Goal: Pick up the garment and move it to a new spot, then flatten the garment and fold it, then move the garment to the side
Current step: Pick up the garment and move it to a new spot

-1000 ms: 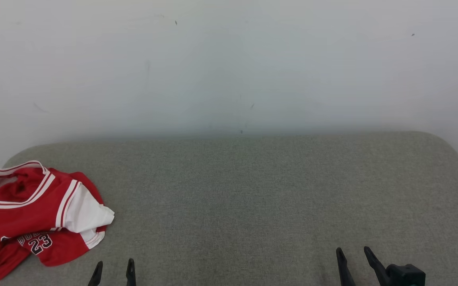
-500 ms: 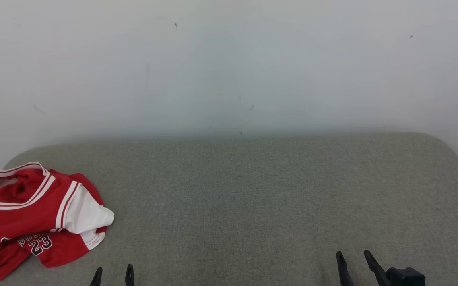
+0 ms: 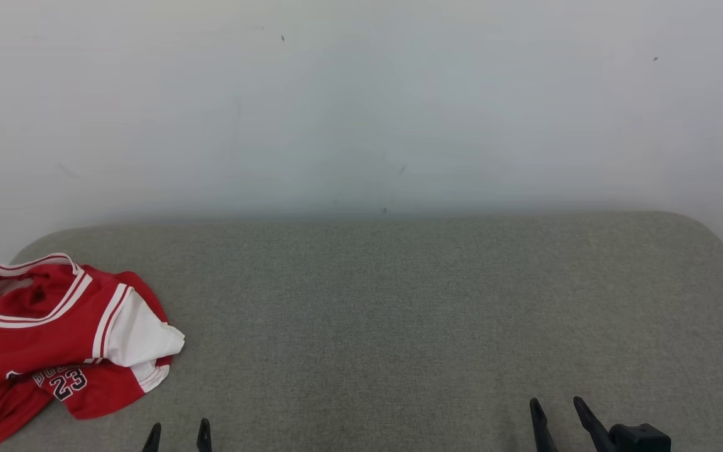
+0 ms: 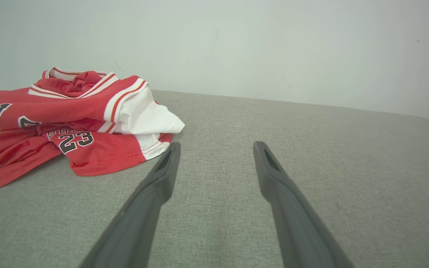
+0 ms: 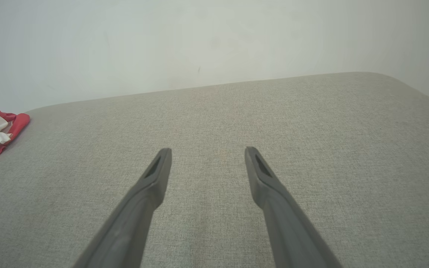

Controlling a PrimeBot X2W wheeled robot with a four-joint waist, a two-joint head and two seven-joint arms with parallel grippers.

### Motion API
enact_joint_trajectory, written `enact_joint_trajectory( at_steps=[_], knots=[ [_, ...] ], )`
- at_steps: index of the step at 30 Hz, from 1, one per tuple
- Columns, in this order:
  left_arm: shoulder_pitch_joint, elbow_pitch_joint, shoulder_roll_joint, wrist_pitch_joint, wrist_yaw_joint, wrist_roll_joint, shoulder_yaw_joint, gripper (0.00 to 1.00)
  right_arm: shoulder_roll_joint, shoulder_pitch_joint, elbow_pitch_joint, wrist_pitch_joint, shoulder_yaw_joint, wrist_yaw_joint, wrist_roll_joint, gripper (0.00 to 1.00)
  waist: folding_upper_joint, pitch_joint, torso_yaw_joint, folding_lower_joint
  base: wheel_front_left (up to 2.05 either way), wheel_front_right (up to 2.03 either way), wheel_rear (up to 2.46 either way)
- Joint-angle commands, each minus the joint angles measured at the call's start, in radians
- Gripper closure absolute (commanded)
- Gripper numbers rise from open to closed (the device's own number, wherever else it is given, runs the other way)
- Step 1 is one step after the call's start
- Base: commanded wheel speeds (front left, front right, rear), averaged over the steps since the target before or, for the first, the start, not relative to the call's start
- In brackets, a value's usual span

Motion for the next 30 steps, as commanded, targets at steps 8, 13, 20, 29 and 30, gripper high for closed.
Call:
enact_joint_trajectory(
  at_steps=[8,13,20,29,30],
  knots=[
    [0.004,0.001,-0.001,-0.003,0.008,0.011,0.007,0.00,-0.002,0.015,0.008,-0.012,0.004,0.004,0.024,0.00,0.0000,-0.007,0.066,0.0000,0.00,0.00,0.00],
    [0.012,-0.004,0.002,-0.003,0.013,0.023,0.019,0.00,-0.002,0.022,0.019,-0.019,0.008,0.004,0.038,0.00,0.0000,-0.012,0.136,0.0000,0.00,0.00,0.00],
    [0.020,-0.005,0.022,-0.003,0.012,0.040,0.037,0.00,-0.002,0.021,0.043,-0.046,0.027,0.004,0.079,0.00,0.0000,-0.022,0.296,0.0000,0.00,0.00,0.00],
    [0.024,-0.033,0.039,-0.003,0.024,0.024,0.085,0.00,-0.002,-0.044,0.089,-0.073,0.094,0.004,0.112,0.00,0.0000,0.017,0.437,0.0000,0.00,0.00,0.00],
    [0.028,-0.040,0.040,-0.003,0.026,0.021,0.096,0.00,-0.002,-0.055,0.096,-0.074,0.104,0.004,0.113,0.00,0.0000,0.023,0.443,0.0000,0.00,0.00,0.00]
  ],
)
